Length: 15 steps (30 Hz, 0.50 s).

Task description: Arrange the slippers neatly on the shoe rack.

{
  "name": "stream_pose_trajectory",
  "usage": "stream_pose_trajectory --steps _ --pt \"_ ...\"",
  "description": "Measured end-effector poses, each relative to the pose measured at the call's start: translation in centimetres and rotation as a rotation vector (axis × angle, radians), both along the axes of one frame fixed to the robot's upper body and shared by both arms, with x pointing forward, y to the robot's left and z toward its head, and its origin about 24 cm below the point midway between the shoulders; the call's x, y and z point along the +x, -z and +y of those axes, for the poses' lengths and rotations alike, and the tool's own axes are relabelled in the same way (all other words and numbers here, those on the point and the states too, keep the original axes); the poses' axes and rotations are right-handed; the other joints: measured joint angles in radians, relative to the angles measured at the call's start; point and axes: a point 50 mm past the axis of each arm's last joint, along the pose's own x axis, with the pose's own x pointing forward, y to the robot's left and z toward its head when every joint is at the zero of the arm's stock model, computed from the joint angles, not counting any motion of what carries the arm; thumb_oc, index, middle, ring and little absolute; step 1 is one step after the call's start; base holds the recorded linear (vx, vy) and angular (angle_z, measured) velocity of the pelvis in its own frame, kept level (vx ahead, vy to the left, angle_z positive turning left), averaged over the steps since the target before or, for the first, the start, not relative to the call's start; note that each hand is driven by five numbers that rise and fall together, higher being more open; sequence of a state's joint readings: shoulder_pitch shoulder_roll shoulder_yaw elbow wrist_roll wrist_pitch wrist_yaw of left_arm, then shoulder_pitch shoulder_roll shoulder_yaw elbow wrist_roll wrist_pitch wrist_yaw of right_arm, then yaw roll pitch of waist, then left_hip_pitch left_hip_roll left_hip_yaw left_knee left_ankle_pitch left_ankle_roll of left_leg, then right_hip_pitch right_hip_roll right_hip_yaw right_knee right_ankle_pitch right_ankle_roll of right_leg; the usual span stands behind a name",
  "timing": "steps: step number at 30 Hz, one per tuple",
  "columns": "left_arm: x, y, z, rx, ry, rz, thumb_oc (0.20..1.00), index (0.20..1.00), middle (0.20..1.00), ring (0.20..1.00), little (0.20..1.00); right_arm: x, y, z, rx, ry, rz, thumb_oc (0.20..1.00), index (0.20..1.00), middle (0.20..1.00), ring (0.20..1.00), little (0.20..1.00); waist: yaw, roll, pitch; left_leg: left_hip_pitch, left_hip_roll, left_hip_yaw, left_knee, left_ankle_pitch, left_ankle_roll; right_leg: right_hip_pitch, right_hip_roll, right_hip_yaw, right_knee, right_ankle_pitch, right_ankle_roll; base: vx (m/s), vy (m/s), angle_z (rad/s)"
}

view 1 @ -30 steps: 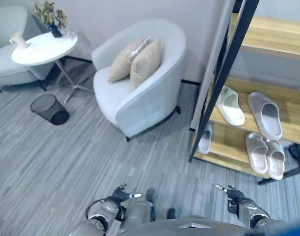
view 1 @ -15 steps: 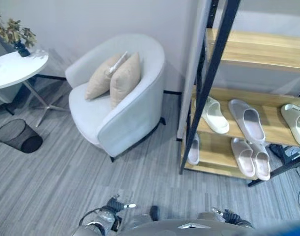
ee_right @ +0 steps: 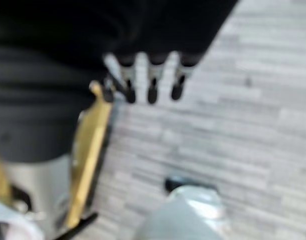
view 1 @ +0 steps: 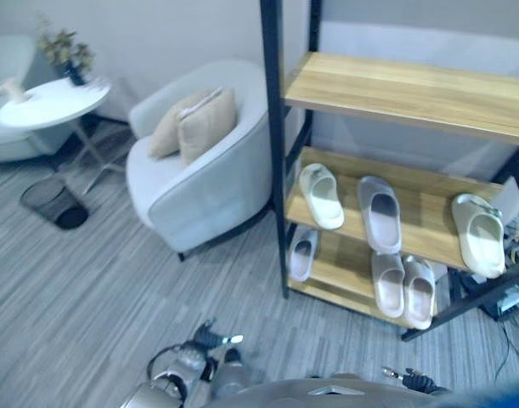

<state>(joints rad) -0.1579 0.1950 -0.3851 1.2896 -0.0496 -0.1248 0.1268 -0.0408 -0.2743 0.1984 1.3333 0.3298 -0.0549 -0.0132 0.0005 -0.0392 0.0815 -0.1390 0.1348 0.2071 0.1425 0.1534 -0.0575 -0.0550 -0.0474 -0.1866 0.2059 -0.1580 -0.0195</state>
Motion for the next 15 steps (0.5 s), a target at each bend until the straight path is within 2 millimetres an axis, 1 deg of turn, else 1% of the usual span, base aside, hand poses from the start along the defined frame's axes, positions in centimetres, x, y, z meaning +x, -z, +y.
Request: stream_pose_trajectory --steps 1,2,3,4,6,7,8,9,11,13,14,15 --pt "-0.2 0.1 -0.2 -0.004 0.001 0.005 1.0 1.0 1.0 1.0 1.0 0.8 -0.1 0.1 0.001 -0.009 -0.022 1.0 1.0 1.0 1.0 1.0 -0.003 0.008 0.003 0.035 -0.025 -0.016 -0.02 -0.026 -0.004 0.001 0.011 0.01 -0.016 0.014 0.001 0.07 0.098 -0.16" --pt "-0.6 0.2 -0.2 -0.007 -0.002 0.014 1.0 1.0 1.0 1.0 1.0 1.7 -0.3 0.3 0.003 -0.019 -0.042 1.0 1.0 1.0 1.0 1.0 -0.008 0.016 0.006 0.069 -0.048 -0.058 -0.04 -0.055 -0.005 0.006 0.02 0.014 -0.029 0.027 -0.008 0.14 0.161 -0.2" --pt "-0.7 0.3 -0.4 -0.012 -0.003 0.018 1.0 1.0 1.0 1.0 1.0 1.8 -0.3 0.5 0.004 -0.02 -0.046 1.0 1.0 1.0 1.0 1.0 -0.008 0.021 0.012 0.099 -0.069 -0.101 -0.064 -0.09 -0.003 0.013 0.026 0.013 -0.042 0.032 -0.008 0.16 0.19 -0.04" --pt "-1.0 0.5 -0.5 -0.013 -0.006 0.03 1.0 1.0 1.0 1.0 1.0 1.7 -0.2 0.5 0.001 -0.018 -0.041 1.0 1.0 1.0 1.0 1.0 -0.011 0.024 0.014 0.108 -0.084 -0.118 -0.081 -0.104 0.005 0.018 0.031 0.006 -0.06 0.04 -0.004 0.18 0.218 0.02" --pt "-1.7 0.7 -0.4 -0.012 -0.026 0.054 1.0 1.0 1.0 1.0 1.0 1.6 -0.2 0.7 0.002 -0.014 -0.04 1.0 1.0 1.0 1.0 1.0 -0.011 0.026 0.017 0.135 -0.086 -0.111 -0.124 -0.108 0.015 0.036 0.037 0.01 -0.091 0.054 -0.001 0.13 0.188 -0.03" --pt "-2.1 0.8 -0.1 -0.001 -0.029 0.071 1.0 1.0 1.0 1.0 1.0 1.8 -0.2 0.7 0.002 -0.014 -0.048 1.0 1.0 1.0 1.0 1.0 -0.011 0.04 0.011 0.15 -0.085 -0.107 -0.154 -0.113 0.028 0.037 0.043 0.014 -0.095 0.055 0.001 0.08 0.148 -0.16" --pt "-2.4 0.9 0.0 0.002 -0.032 0.083 1.0 1.0 1.0 1.0 1.0 2.0 -0.3 0.9 0.003 -0.017 -0.055 1.0 1.0 1.0 1.0 1.0 -0.01 0.048 0.007 0.16 -0.085 -0.105 -0.166 -0.13 0.042 0.031 0.044 0.021 -0.088 0.055 0.002 0.05 0.159 -0.23" --pt "-2.4 0.9 0.1 0.005 -0.034 0.083 1.0 1.0 1.0 1.0 1.0 2.3 -0.3 1.1 0.009 -0.021 -0.068 1.0 1.0 1.0 1.0 1.0 -0.007 0.051 0.006 0.166 -0.09 -0.097 -0.168 -0.132 0.048 0.021 0.037 0.03 -0.069 0.052 0.007 -0.01 0.126 -0.25" --pt "-2.3 0.8 0.5 0.014 -0.04 0.08 1.0 1.0 1.0 1.0 1.0 2.9 -0.3 1.9 0.027 -0.035 -0.087 1.0 1.0 1.0 1.0 1.0 -0.001 0.04 0.01 0.16 -0.112 -0.074 -0.156 -0.145 0.067 -0.011 0.009 0.038 -0.019 0.042 0.022 -0.03 0.117 -0.2" --pt "-1.6 0.5 0.9 0.024 -0.038 0.061 1.0 1.0 1.0 1.0 1.0 3.7 -0.5 2.4 0.031 -0.072 -0.11 1.0 1.0 1.0 1.0 1.0 -0.001 0.034 0.03 0.157 -0.127 -0.057 -0.153 -0.147 0.085 -0.051 -0.022 0.049 0.06 0.014 0.042 -0.03 0.014 -0.1" --pt "-1.3 0.4 1.0 0.027 -0.037 0.054 1.0 1.0 1.0 1.0 1.0 4.0 -0.6 2.5 0.03 -0.088 -0.119 1.0 1.0 1.0 1.0 1.0 0.0 0.045 0.039 0.157 -0.128 -0.056 -0.145 -0.152 0.094 -0.06 -0.043 0.044 0.096 -0.005 0.044 -0.04 -0.025 -0.06" --pt "-1.2 0.4 0.9 0.026 -0.035 0.051 1.0 1.0 1.0 1.0 1.0 4.1 -0.6 2.6 0.029 -0.098 -0.121 1.0 1.0 1.0 1.0 1.0 0.003 0.066 0.048 0.158 -0.125 -0.055 -0.135 -0.156 0.101 -0.061 -0.085 0.044 0.141 -0.025 0.062 -0.04 -0.071 -0.04"
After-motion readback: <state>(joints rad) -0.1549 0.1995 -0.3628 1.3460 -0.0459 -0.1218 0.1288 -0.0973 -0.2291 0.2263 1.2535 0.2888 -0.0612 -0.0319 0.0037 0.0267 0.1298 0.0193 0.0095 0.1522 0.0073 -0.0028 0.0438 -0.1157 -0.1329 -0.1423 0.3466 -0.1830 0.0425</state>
